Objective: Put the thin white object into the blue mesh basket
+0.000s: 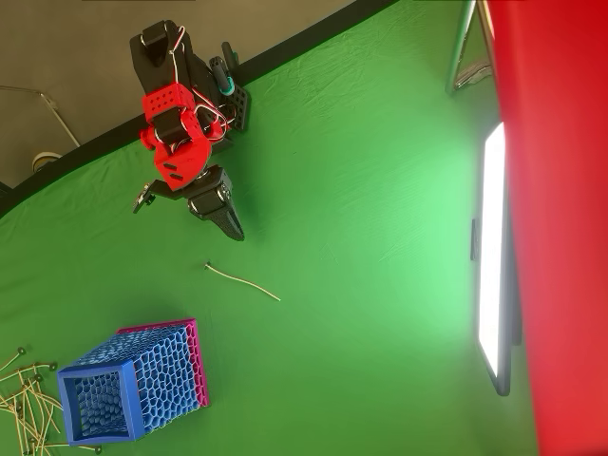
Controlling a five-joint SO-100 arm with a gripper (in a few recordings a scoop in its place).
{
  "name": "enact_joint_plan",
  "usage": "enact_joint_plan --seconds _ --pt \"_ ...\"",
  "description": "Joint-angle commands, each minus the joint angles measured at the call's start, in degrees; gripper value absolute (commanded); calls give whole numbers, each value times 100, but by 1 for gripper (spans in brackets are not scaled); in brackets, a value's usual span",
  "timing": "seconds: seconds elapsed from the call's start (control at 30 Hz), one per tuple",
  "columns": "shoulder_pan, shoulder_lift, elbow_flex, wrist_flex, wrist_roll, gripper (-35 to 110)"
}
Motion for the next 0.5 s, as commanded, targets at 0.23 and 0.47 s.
enact_joint_plan --seconds 0.23,0.47 --pt "-44 44 35 26 114 1" --pt "70 -299 -35 -185 97 1"
